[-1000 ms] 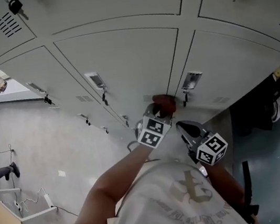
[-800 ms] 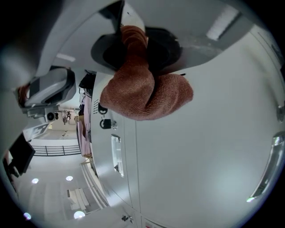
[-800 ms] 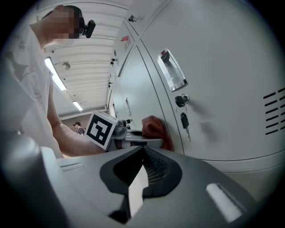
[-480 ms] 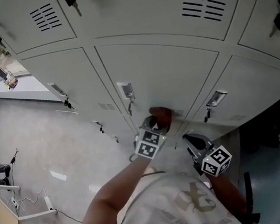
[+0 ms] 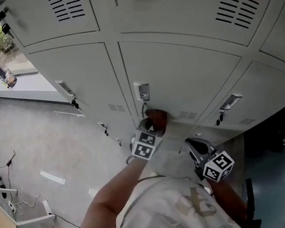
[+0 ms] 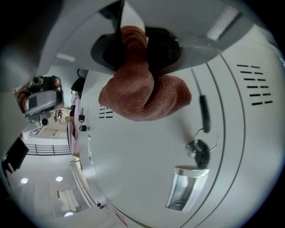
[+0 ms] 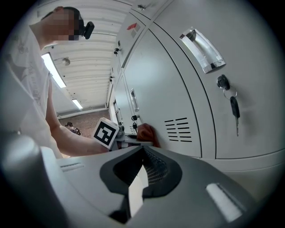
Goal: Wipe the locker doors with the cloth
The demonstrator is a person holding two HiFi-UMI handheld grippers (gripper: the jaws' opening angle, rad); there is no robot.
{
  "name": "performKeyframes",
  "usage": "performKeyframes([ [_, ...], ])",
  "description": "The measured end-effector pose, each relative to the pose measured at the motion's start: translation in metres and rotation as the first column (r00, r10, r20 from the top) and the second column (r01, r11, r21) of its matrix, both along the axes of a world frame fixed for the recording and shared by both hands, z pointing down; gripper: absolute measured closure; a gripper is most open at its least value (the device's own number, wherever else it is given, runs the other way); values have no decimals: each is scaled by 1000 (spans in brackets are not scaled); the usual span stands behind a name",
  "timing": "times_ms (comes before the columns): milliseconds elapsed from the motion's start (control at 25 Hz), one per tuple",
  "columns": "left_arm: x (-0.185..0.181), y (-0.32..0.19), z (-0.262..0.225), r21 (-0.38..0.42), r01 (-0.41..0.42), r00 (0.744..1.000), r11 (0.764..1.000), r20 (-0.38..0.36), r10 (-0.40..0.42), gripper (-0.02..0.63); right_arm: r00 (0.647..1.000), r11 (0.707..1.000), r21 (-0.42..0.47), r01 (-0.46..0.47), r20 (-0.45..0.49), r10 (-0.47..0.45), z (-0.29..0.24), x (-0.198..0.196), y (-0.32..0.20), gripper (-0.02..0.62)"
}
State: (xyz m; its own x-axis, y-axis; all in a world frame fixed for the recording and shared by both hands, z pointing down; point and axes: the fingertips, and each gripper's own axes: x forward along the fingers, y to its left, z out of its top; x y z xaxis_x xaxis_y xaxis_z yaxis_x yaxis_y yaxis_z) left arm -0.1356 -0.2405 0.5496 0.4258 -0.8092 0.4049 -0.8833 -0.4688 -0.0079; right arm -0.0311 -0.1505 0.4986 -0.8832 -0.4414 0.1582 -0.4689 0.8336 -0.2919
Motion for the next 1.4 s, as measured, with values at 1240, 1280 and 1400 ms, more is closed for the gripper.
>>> performKeyframes([
  [1240, -91, 9, -48, 71, 113, 990, 991, 70, -118, 523, 999, 997, -63, -34, 39, 36, 12, -28, 11, 588],
  [1280, -90, 12, -39, 46, 126, 990, 991, 57, -129, 524, 998, 997, -66, -36, 40, 39, 11, -27, 12, 588],
  [1400, -65, 22, -21, -3, 92, 995, 996, 30, -92, 523, 998, 996, -72, -42, 39, 45, 15, -20, 11, 588],
])
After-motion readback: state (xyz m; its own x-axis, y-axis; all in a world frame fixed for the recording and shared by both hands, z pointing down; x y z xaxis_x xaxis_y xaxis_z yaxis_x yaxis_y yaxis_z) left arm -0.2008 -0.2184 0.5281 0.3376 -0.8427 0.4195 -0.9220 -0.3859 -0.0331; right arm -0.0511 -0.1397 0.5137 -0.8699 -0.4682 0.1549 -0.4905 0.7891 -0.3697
